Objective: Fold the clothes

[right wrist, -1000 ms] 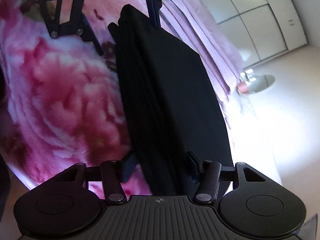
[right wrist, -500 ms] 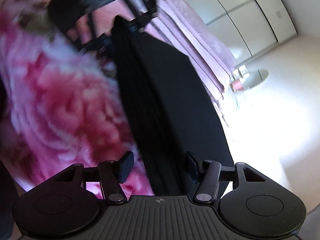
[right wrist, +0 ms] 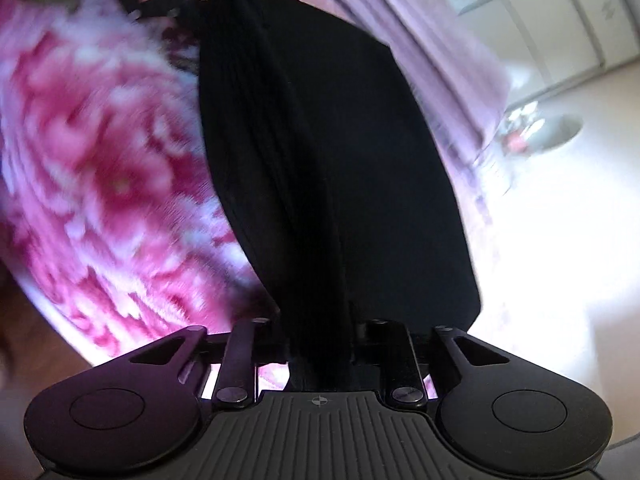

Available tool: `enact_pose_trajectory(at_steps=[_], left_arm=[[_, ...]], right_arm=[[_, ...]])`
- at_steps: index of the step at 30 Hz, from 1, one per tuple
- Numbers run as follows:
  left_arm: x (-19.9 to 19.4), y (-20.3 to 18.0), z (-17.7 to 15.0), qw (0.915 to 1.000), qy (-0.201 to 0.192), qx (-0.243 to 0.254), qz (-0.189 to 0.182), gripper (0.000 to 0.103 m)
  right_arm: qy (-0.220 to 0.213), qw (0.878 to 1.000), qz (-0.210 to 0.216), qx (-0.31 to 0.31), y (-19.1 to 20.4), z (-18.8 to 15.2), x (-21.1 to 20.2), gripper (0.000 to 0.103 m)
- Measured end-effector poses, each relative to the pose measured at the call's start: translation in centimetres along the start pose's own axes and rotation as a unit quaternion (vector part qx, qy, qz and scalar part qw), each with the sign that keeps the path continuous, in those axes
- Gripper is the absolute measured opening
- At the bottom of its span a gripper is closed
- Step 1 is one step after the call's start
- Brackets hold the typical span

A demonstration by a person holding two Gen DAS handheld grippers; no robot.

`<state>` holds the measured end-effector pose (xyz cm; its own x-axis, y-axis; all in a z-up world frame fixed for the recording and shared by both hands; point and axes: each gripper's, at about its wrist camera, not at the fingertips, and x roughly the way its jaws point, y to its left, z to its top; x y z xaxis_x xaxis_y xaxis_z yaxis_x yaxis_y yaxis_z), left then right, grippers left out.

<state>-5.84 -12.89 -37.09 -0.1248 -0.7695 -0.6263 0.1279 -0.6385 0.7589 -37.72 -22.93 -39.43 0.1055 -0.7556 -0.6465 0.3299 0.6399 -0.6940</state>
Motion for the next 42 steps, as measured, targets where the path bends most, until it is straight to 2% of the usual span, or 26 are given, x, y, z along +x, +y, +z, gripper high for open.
enact_pose_trajectory(at_steps=[3,5,12,16,21,25,30,33,36,38,40,42], left_arm=[[-1.2,2.4,-0.1,0.9988,0.017,-0.027,-0.038,0.021],[-2.4,4.6,-0.3,0.9977,0.019,-0.038,-0.053,0.019],[-8.1,12.7,-0.7,0.99,0.012,-0.075,-0.119,0.017],[-8.3,17.0,-0.3,0.9864,0.009,-0.095,-0.134,0.017],[-6.4,22.8,1.3,0.9839,0.012,-0.119,-0.133,0.017],[-3.0,27.0,3.6,0.9866,0.013,-0.114,-0.116,0.017],[3.0,33.2,8.8,0.9915,0.018,-0.112,-0.064,0.017],[7.2,35.4,12.1,0.9937,0.015,-0.107,-0.028,0.017],[12.9,34.6,14.9,0.9942,0.014,-0.106,-0.003,0.017],[17.3,31.7,16.1,0.9947,0.022,-0.1,-0.008,0.017],[21.6,27.7,16.9,0.9949,0.035,-0.088,-0.034,0.017],[24.6,23.6,17.3,0.993,0.052,-0.069,-0.08,0.02]], right_arm=[[0.026,0.999,0.036,-0.01,-2.5,1.9,-1.2,0.018],[0.035,0.998,0.054,-0.018,-4.5,3.1,-2.3,0.017],[0.056,0.992,0.107,-0.034,-11.1,7.8,-7.0,0.016],[0.062,0.989,0.125,-0.042,-15.2,10.0,-7.4,0.016],[0.055,0.989,0.125,-0.046,-21.4,11.0,-6.2,0.015],[0.045,0.99,0.124,-0.043,-27.7,9.9,-4.3,0.015],[0.022,0.994,0.094,-0.049,-36.5,6.2,-0.8,0.015],[0.008,0.998,0.045,-0.048,-41.3,3.5,1.8,0.015],[0.002,0.999,0.003,-0.042,-43.9,-0.2,5.6,0.016],[0.003,0.999,-0.011,-0.037,-43.6,-3.1,9.2,0.016],[0.017,0.999,0.003,-0.039,-41.6,-6.1,13.3,0.016],[0.035,0.997,0.05,-0.043,-38.4,-8.9,16.8,0.016]])
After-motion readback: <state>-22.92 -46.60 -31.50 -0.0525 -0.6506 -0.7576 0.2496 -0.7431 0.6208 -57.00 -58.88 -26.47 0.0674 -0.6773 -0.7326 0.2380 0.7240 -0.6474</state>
